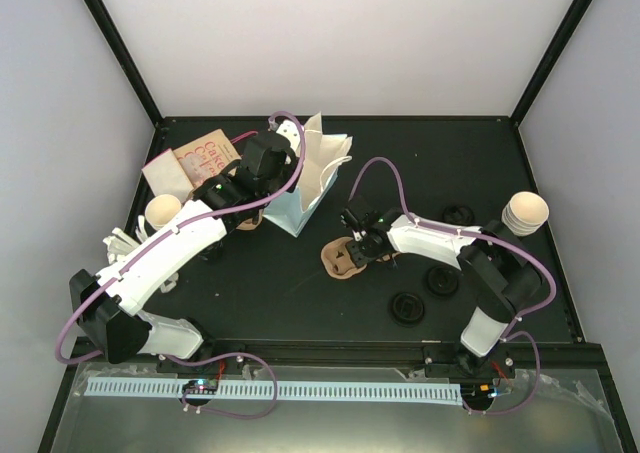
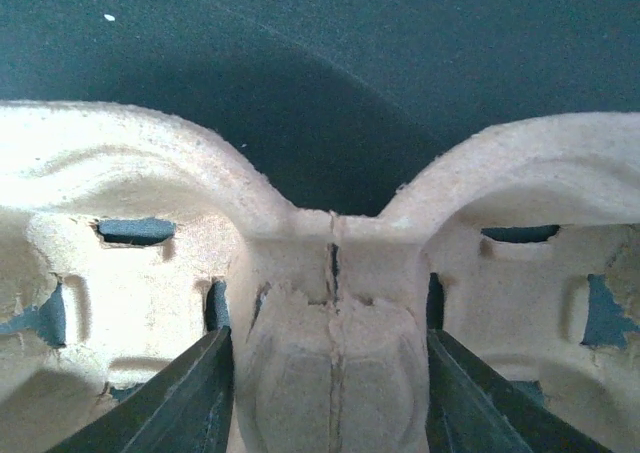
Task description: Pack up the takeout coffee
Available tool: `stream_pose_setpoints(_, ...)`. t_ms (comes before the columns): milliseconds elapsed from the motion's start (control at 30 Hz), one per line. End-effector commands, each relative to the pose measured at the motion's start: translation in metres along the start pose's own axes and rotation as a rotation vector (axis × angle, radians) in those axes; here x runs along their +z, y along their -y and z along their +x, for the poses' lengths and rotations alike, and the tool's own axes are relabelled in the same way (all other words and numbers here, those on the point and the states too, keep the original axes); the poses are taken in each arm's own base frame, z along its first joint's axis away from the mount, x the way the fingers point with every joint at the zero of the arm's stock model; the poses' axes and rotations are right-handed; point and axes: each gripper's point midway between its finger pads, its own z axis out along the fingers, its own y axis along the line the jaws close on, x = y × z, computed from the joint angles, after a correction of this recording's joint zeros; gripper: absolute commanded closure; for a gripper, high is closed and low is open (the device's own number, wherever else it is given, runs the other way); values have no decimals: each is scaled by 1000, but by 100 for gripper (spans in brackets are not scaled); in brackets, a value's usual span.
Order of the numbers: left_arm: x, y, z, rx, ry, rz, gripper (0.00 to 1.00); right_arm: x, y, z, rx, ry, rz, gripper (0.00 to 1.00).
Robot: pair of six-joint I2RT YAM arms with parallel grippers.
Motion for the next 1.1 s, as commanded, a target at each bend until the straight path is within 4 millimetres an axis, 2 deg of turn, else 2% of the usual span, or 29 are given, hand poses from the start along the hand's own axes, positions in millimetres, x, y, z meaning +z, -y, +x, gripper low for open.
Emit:
stream_pose_setpoints(0, -7, -1, -16, -33, 56, 9, 98, -5, -5, -14, -5, 42, -13, 52)
stream_pose_setpoints(233, -7, -2, -16, -31, 58, 8, 98, -20, -3, -18, 3, 78, -19, 56)
stream_pose_setpoints(367, -7, -1, -17, -31, 59, 11, 98, -39, -1, -19, 10, 123, -28, 57)
stream_pose_setpoints(733, -9, 4, -19, -21, 65, 42, 98, -132, 15, -20, 43, 340, -48, 61)
stream_pose_setpoints(867, -8, 5, -17, -20, 60, 46, 98, -153, 21, -17, 52, 373, -47, 60)
stream_pose_setpoints(900, -8, 4, -18, -21, 61, 46, 98, -157, 22, -17, 56, 380, -46, 59)
stream_pose_setpoints(967, -8, 4, -18, -22, 60, 41, 98, -156, 22, -16, 55, 382, -48, 50)
stream_pose_setpoints(1067, -9, 3, -19, -26, 65, 41, 98, -139, 20, -16, 54, 333, -38, 41)
